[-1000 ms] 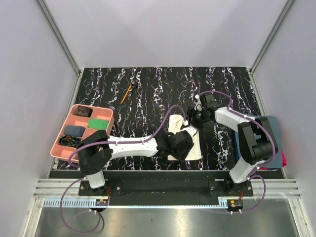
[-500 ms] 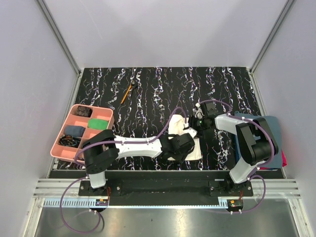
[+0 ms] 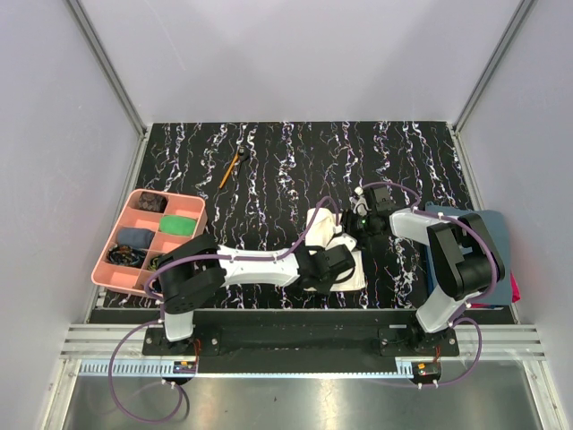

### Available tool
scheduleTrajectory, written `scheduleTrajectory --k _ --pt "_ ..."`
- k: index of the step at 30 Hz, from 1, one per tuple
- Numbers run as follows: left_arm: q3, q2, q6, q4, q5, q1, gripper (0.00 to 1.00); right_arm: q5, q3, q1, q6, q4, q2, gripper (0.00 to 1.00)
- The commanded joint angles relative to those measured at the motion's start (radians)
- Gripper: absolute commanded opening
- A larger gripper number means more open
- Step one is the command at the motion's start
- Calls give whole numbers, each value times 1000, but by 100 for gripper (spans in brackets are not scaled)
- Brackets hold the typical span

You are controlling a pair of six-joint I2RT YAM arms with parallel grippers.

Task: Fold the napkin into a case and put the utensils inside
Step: Fold the lower triangle-folded napkin at the center of the board.

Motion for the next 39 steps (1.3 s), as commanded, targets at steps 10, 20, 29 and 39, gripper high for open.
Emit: scheduleTrajectory --k 10,20,29,39 --pt "46 -56 -16 9 -36 7 0 4 -3 -38 -6 -43 -117 43" --pt "10 -71 -49 87 56 51 0 27 -86 -38 -10 -46 -140 23" --pt "1 -71 -65 87 102 59 0 -5 -172 -38 8 25 -119 9" --pt "-28 -134 -33 17 76 39 39 -11 -186 -38 10 22 -156 9"
